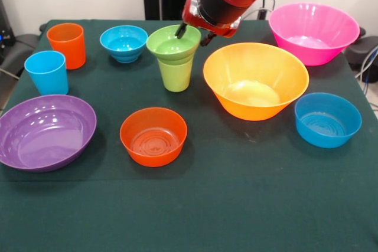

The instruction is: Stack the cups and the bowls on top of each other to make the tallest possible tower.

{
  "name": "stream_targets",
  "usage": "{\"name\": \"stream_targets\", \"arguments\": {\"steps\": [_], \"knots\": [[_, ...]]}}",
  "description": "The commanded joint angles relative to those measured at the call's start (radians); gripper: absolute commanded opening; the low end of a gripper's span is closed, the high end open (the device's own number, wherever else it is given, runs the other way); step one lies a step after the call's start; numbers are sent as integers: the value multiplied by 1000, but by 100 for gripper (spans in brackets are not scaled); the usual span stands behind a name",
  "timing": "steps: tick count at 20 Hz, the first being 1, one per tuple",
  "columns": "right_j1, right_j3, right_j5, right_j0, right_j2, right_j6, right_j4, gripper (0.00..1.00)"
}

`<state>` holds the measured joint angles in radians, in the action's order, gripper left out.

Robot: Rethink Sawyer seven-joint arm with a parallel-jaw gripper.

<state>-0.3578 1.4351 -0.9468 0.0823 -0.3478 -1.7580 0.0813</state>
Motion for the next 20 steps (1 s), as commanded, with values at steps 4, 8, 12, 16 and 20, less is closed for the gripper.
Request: {"name": "stream_targets", "arguments": {"steps": [4,8,12,16,20], "knots": [[40,2,73,1,93,-106,21,100],[37,4,80,7,85,-115,24,100],[24,9,77,9,85,-119,18,100],[1,13,47,17,85,-121,8,100],[-14,17,22,27,79,-125,6,100]]}}
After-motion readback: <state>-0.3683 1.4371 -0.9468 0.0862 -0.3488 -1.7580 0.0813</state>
